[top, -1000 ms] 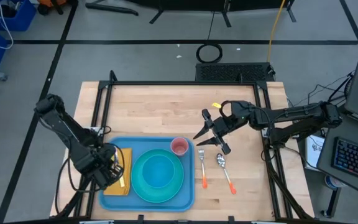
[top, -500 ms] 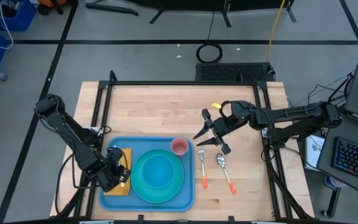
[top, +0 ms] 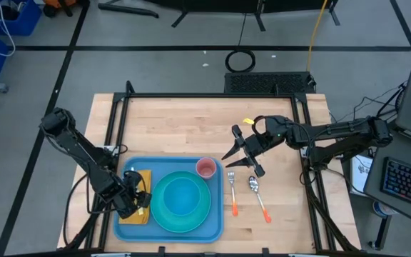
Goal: Set up tray
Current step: Put the yellow table knife on top of the yellow table napkin on the blue tray
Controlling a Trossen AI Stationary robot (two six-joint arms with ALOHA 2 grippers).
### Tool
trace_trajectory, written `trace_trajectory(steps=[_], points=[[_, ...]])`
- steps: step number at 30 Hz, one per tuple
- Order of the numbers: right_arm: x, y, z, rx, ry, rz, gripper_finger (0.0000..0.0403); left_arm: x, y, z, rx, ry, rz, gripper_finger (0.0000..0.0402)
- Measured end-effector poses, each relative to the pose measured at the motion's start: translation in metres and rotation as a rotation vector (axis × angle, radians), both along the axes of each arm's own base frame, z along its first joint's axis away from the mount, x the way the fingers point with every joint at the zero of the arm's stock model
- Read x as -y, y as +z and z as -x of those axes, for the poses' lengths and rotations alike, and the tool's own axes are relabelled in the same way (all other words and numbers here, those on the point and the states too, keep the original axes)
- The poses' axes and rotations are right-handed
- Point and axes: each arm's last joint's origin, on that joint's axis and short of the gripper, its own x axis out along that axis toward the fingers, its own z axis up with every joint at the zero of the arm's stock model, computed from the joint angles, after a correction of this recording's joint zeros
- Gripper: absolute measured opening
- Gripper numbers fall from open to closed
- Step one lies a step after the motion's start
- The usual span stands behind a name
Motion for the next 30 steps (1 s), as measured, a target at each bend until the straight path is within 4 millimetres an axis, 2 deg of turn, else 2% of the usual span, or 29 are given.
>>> trace_trajectory(steps=[5,30], points=[[0.0000,0.0000,0.0000,0.000,0.000,0.000,0.0114,-0.0014,-0.0064,0.0013,0.005,0.001,0.010,0.0237],[0.0000,-0.0047,-0.0048,-0.010,-0.001,-0.003,0.0114,-0.0021,-0.0061,0.0007,0.031,-0.074,-0.031,0.0124]])
